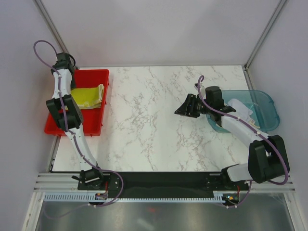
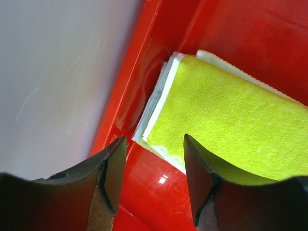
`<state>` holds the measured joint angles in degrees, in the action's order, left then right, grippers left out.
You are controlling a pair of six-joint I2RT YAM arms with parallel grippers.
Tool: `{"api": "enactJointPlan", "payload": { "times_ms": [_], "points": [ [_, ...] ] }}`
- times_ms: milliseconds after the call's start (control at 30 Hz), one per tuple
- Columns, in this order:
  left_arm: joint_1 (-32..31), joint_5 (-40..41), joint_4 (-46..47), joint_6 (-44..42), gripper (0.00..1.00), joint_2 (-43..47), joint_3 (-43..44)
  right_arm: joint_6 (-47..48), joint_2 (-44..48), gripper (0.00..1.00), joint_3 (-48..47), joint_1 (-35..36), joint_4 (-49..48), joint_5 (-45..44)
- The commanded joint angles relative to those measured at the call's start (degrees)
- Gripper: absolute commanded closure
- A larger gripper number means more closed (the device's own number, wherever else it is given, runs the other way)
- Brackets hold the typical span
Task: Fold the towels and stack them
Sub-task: Neatly place the folded towel into the bin
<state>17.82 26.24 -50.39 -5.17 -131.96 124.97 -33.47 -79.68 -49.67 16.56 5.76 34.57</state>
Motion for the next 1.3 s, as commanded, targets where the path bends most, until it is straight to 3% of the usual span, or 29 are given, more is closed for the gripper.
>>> {"api": "enactJointPlan", "payload": {
  "times_ms": [0,133,267,467,767,800,900,933,1033,1267],
  "points": [
    [-1.1,0.1,1.9,3.5,0.42,3.5,0.8,1.2,0.8,0.43,-2.4,0.2,0.0,-0.9],
    [-5.0,-11.4,2.9,6.1,0.42,6.2,-5.1,1.1,0.8,0.43,-3.1,0.2,0.2,-1.5],
    [-5.9,-13.4,3.7,8.2,0.43,4.1,-10.6,1.4,1.8,0.42,-3.9,0.2,1.4,-2.3],
    [-6.0,-8.2,3.7,7.7,0.46,-0.8,-12.6,1.3,5.0,0.42,-3.6,0.2,2.9,-4.7],
    [-7.2,-2.5,3.5,7.7,0.46,4.6,-9.9,1.5,6.5,0.42,-3.6,0.2,4.1,-6.4],
    [-7.4,-3.5,3.6,8.2,0.45,5.7,-10.3,1.5,6.6,0.42,-3.5,0.3,4.1,-6.5],
    [-8.2,-15.2,4.6,11.0,0.44,10.0,-11.2,1.4,6.6,0.42,-3.6,0.2,4.1,-6.5],
    [-8.4,-23.1,5.6,11.8,0.44,11.1,-12.2,1.3,6.6,0.42,-3.7,0.3,4.0,-6.7],
    [-8.9,-32.5,9.0,15.9,0.42,12.3,-14.3,0.9,7.1,0.42,-3.9,0.3,4.1,-6.6],
    [-9.3,-35.1,9.5,21.4,0.43,7.5,-13.4,1.7,10.1,0.42,-3.9,0.3,5.2,-7.3]
  ]
}}
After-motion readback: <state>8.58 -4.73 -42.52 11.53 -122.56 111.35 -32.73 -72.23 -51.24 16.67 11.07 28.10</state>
